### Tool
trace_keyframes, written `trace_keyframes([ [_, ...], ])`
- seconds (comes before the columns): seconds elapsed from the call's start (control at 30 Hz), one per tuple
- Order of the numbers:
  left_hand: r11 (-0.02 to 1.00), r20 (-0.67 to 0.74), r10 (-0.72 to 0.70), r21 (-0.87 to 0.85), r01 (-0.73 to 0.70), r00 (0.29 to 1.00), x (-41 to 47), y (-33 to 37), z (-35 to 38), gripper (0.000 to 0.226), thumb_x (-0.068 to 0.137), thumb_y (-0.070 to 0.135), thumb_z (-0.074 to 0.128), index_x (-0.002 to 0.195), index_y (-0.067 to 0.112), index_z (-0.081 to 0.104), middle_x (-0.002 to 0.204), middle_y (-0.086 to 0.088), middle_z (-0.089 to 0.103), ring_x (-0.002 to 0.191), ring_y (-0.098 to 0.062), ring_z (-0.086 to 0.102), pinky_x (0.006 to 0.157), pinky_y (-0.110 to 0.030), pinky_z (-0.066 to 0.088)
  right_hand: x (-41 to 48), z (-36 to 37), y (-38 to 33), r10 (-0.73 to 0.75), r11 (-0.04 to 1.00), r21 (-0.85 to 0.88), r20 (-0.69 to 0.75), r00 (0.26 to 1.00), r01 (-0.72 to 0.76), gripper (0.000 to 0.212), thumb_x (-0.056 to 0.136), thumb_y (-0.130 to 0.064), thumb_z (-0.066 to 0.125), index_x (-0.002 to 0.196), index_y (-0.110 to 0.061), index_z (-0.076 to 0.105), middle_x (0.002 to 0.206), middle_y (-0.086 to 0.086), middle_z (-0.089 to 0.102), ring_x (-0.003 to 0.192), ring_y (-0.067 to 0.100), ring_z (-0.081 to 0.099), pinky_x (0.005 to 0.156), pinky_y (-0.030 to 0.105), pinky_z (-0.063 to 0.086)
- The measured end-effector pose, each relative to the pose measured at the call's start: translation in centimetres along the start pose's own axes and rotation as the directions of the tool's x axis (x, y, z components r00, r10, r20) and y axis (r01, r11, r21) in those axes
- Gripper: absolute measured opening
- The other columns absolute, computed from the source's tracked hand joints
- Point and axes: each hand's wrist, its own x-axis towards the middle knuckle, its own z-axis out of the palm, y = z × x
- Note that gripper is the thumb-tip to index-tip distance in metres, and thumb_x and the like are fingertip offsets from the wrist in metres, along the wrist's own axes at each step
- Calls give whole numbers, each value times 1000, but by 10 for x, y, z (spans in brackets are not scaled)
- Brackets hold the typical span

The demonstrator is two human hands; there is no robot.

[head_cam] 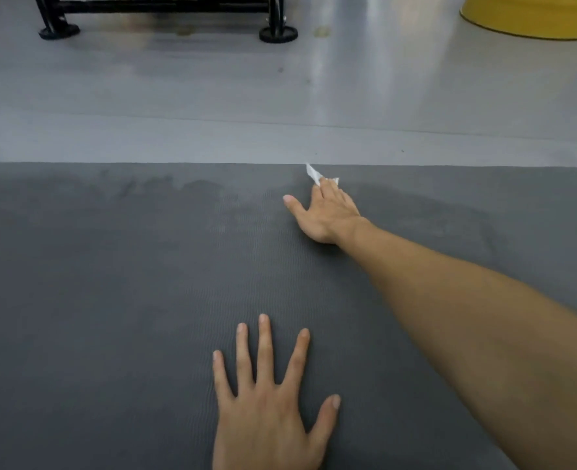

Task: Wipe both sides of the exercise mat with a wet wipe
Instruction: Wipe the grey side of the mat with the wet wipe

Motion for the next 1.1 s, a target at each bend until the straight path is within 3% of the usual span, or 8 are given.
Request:
trace_keyframes([
  [0.13, 1000, 3, 10, 12, -10, 1000, 7, -3, 5, 91, 66, 84, 51, 146, 39, 54, 159, -16, 41, 142, -45, 42, 105, -73, 33, 21, 15, -78, -229, 973, 55, 84, 970, 225, 91, 99, -71, 18, 161, -6, 9, 171, 6, -2, 156, 22, -11, 127, 38, -2],
  [0.27, 1000, 18, 22, -8, -22, 1000, 5, -5, 6, 91, 69, 85, 50, 148, 40, 51, 160, -15, 39, 144, -44, 40, 105, -72, 32, 27, 27, -74, -413, 907, -55, 70, 908, 417, 80, 101, -66, 16, 163, -15, 10, 171, 0, 2, 156, 14, -6, 127, 39, -1],
  [0.47, 997, -4, 35, -71, -35, 999, 7, -16, -3, 87, 76, 87, 46, 152, 44, 42, 166, 0, 32, 152, -28, 31, 116, -59, 22, 15, 1, 17, -201, 973, -118, -37, 979, 196, 73, 103, -58, 15, 162, -15, 15, 170, 2, 11, 156, 13, 4, 126, 40, 1],
  [0.63, 1000, 41, 17, -15, -16, 999, 46, -66, -21, 83, 83, 92, 6, 157, 55, 12, 170, 18, 1, 157, -12, -3, 125, -52, 1, -3, -6, 85, 54, 984, -164, -116, 992, -73, 80, 101, -64, 15, 162, -12, 13, 169, 7, 10, 156, 18, 5, 126, 40, 4],
  [0.7, 999, 75, -35, -10, 36, 997, 81, -88, -27, 86, 77, 94, -3, 156, 57, -4, 168, 20, -16, 155, -10, -19, 126, -51, -7, -1, -6, 88, 112, 985, -119, -114, 987, -126, 82, 101, -65, 16, 162, -10, 12, 170, 8, 7, 156, 18, 2, 126, 40, 4],
  [0.8, 997, 57, -71, -11, 72, 996, 123, -112, -31, 88, 78, 91, -1, 158, 53, -1, 169, 18, -12, 156, -13, -14, 126, -52, -4, 9, -5, 60, 153, 988, -8, -92, 984, -154, 87, 100, -67, 16, 161, -6, 11, 170, 9, 3, 157, 19, -2, 127, 41, 4],
  [0.97, 987, -16, -161, 18, 161, 987, 132, -116, -22, 93, 83, 85, -1, 162, 37, -3, 171, 3, -11, 156, -16, -15, 127, -49, -4, 43, 12, -34, -105, 991, -80, -11, 994, 104, 86, 102, -64, 15, 160, -2, 6, 170, 12, -2, 157, 23, -7, 127, 39, -1],
  [1.1, 983, -27, -184, 15, 185, 983, 132, -113, -19, 97, 85, 85, 0, 163, 27, -6, 171, -4, -14, 156, -19, -18, 127, -49, -4, 54, 32, -121, -352, 935, -15, 79, 933, 354, 78, 105, -59, 20, 160, -5, 14, 170, 10, 3, 157, 22, -4, 127, 37, 1],
])
